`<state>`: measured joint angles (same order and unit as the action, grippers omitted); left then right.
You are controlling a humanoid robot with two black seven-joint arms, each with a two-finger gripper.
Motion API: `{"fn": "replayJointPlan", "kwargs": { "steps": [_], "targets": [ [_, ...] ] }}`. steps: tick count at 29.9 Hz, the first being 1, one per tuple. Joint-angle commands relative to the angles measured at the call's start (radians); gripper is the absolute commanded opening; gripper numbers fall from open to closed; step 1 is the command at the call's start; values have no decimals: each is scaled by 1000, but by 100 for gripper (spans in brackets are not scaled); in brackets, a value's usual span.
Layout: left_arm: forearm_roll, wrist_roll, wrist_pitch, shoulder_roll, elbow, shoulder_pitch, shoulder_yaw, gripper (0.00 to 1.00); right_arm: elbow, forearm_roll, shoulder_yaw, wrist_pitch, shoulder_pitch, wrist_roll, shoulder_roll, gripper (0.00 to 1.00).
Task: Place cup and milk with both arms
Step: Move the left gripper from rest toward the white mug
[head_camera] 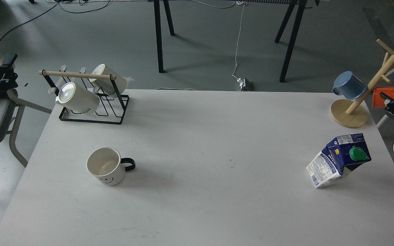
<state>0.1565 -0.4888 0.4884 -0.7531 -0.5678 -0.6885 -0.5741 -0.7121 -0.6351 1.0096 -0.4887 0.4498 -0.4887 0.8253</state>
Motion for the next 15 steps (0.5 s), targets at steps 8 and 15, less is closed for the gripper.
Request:
{"fn": "replayJointPlan", "kwargs": {
  "steps": [8, 15],
  "targets": [
    [-9, 0, 0, -8, -7, 3, -3, 100, 2, 0, 0, 0, -2, 0, 0, 96],
    [174, 0, 0, -63, -12, -55, 10, 100, 0, 0, 3, 0, -11, 0, 0, 96]
  ]
}}
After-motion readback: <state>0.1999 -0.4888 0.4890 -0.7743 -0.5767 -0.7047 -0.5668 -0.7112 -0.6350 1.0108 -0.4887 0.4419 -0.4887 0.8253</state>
